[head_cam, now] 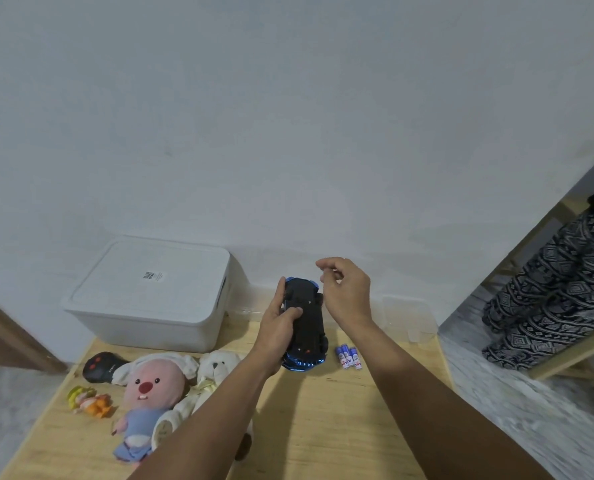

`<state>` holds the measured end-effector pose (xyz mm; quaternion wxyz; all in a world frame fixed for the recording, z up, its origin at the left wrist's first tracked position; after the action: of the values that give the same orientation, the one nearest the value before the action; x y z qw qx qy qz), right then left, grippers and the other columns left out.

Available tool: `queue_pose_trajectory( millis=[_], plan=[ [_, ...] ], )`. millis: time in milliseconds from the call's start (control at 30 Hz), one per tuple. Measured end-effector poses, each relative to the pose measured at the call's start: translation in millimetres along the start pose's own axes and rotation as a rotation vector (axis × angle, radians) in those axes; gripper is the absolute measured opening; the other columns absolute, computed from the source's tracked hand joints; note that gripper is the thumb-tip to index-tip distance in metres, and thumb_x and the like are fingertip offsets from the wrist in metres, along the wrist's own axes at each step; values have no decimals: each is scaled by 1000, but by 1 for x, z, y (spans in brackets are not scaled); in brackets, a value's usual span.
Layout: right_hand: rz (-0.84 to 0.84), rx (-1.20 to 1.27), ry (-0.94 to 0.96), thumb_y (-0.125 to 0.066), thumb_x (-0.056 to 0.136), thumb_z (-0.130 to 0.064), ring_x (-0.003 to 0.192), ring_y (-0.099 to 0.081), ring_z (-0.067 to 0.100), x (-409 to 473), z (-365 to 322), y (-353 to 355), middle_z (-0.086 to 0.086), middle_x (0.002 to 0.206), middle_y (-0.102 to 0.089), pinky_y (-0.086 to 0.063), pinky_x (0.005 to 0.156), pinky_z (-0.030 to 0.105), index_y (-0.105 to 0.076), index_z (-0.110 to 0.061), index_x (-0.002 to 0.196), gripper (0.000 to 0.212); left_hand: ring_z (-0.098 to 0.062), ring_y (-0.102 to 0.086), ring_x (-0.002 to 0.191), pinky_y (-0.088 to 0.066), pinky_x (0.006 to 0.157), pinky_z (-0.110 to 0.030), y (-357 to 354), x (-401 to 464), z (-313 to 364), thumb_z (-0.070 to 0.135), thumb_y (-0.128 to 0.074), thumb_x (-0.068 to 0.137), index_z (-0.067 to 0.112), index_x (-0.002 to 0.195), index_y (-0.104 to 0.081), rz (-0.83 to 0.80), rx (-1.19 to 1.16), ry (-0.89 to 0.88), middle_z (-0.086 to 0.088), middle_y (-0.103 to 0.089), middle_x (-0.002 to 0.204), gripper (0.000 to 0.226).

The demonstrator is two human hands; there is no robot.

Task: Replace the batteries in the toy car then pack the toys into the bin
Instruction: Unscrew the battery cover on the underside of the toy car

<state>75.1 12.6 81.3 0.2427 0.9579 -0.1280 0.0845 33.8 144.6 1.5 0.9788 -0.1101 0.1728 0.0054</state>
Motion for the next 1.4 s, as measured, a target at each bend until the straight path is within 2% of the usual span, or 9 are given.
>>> queue_pose_trajectory(
  millis=[200, 300, 433, 567, 667, 800, 967, 1200, 1400],
  plan=[
    [-364, -569, 48, -60, 85, -16, 94, -64, 18, -9, 11, -24, -1, 100, -71, -52, 80, 29, -77, -20, 92, 19, -17, -63, 97, -52, 72, -21, 2, 3, -2, 6, -47, 94, 43, 149, -28, 15, 79, -27, -4, -62, 122, 69],
    [-333, -616, 7, -63, 88, -18, 95, -65, 22, -14, 15, -23, 1, 101, -71, -49, 74, 28, -77, -20, 96, 16, -18, -61, 101, -51, 82, -24, 2, 3, -2, 5, -47, 94, 42, 149, -28, 19, 110, -42, -2, -61, 123, 69],
    [-304, -640, -18, -62, 90, -20, 94, -64, 24, -18, 18, -25, 2, 101, -69, -46, 70, 28, -76, -20, 96, 15, -11, -60, 97, -49, 75, -17, 2, 0, -1, 2, -45, 94, 41, 149, -26, 8, 147, -61, 0, -61, 121, 70],
    [-309, -715, 16, -53, 93, -23, 93, -61, 28, -23, 21, -31, 5, 103, -60, -46, 71, 32, -71, -20, 97, 18, -11, -60, 101, -50, 86, -23, 3, 0, -2, 1, -44, 93, 45, 148, -25, -6, 193, -83, 3, -60, 127, 73],
    [-334, -782, 35, -46, 94, -23, 87, -59, 31, -28, 23, -37, 6, 103, -54, -47, 70, 36, -63, -16, 101, 20, -10, -61, 103, -49, 87, -25, 2, 0, -6, 0, -43, 93, 45, 148, -24, -16, 223, -87, 13, -62, 120, 74],
    [-400, -815, 52, -42, 94, -23, 91, -59, 34, -33, 31, -44, 9, 107, -52, -41, 69, 36, -56, -12, 106, 21, -8, -62, 98, -49, 82, -22, 4, -3, -14, 1, -44, 93, 43, 149, -23, -24, 224, -65, 21, -62, 110, 74],
    [-434, -820, 73, -40, 96, -23, 89, -58, 34, -40, 39, -50, 11, 107, -51, -41, 70, 37, -52, -9, 108, 23, 1, -58, 99, -46, 74, -16, 5, -5, -22, 3, -43, 95, 45, 149, -20, -43, 228, -33, 18, -59, 116, 72],
    [-449, -613, 98, -52, 95, -26, 87, -59, 25, -45, 47, -53, 2, 102, -55, -46, 76, 34, -63, -20, 97, 13, -10, -60, 101, -51, 86, -26, 16, -2, -32, 1, -43, 95, 40, 150, -22, -20, 240, -17, 11, -60, 118, 70],
    [-457, -557, 93, -57, 93, -26, 88, -58, 21, -42, 51, -56, -1, 99, -55, -40, 71, 27, -66, -21, 93, 10, -9, -60, 98, -50, 82, -21, 19, 1, -34, 0, -44, 95, 37, 151, -24, -20, 235, -7, 14, -60, 112, 70]
  ],
)
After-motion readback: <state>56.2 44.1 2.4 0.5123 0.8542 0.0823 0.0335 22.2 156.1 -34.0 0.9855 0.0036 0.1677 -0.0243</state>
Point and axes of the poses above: each hand's wrist, its own x-axis towards the middle knuckle, its own y-axis out of the back of the hand, z = x × y, the point moved 8 cm from there along x, towards the middle knuckle
